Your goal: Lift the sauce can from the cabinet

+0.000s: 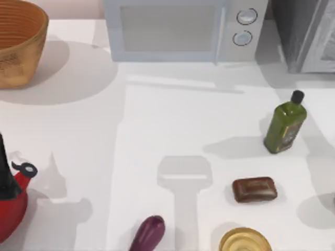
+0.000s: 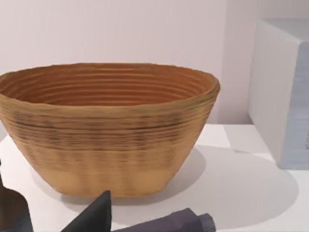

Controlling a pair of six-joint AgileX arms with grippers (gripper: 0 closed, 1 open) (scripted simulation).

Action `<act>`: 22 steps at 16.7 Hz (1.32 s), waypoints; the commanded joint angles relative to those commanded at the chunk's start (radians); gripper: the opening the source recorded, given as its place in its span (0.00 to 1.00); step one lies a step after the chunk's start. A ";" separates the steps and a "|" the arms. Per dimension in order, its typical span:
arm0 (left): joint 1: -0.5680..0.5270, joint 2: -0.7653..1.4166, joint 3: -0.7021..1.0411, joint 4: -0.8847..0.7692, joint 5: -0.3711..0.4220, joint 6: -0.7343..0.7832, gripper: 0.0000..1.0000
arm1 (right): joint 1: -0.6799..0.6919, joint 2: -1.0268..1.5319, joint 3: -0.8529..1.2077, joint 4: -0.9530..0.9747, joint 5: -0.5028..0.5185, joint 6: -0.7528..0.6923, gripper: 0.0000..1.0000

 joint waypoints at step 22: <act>0.000 0.000 0.000 0.000 0.000 0.000 1.00 | 0.201 -0.536 -0.255 -0.252 0.152 0.005 0.00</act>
